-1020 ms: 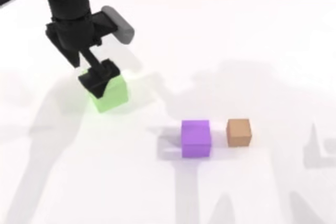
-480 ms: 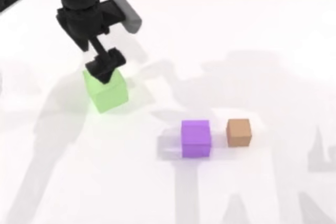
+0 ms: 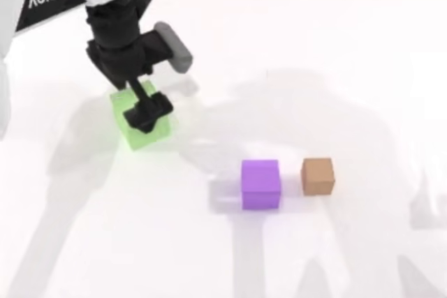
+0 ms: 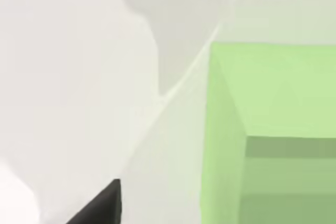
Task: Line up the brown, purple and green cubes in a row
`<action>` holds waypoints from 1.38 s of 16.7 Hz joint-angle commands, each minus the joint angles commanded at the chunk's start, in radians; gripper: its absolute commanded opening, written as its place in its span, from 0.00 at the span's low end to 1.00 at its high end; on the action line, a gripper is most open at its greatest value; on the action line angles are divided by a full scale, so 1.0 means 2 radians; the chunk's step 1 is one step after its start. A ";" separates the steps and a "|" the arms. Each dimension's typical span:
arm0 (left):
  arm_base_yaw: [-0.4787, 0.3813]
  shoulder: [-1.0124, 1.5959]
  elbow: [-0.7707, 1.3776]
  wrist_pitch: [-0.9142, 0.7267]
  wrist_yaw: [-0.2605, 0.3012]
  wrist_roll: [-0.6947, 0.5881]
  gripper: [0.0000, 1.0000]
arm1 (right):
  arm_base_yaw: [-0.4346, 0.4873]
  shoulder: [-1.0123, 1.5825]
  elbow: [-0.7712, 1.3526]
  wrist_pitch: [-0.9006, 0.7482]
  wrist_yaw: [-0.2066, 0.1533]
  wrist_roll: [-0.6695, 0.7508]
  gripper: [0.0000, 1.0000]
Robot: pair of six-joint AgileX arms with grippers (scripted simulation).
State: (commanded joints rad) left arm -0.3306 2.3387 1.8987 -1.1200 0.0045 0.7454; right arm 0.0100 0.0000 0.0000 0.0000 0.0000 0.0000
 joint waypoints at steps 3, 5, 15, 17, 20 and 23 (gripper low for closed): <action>0.000 0.011 -0.037 0.044 0.000 0.000 1.00 | 0.000 0.000 0.000 0.000 0.000 0.000 1.00; 0.000 0.013 -0.041 0.049 0.000 0.000 1.00 | 0.000 0.000 0.000 0.000 0.000 0.000 1.00; 0.000 0.013 -0.041 0.049 0.000 0.000 0.40 | 0.000 0.000 0.000 0.000 0.000 0.000 1.00; 0.000 0.013 -0.041 0.049 0.000 0.000 0.25 | 0.000 0.000 0.000 0.000 0.000 0.000 1.00; 0.000 0.013 -0.041 0.049 0.000 0.000 0.02 | 0.000 0.000 0.000 0.000 0.000 0.000 1.00; 0.000 0.013 -0.041 0.049 0.000 0.000 0.00 | 0.000 0.000 0.000 0.000 0.000 0.000 1.00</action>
State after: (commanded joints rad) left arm -0.3309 2.3641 1.8161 -1.0228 0.0047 0.7461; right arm 0.0100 0.0000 0.0000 0.0000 0.0000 0.0000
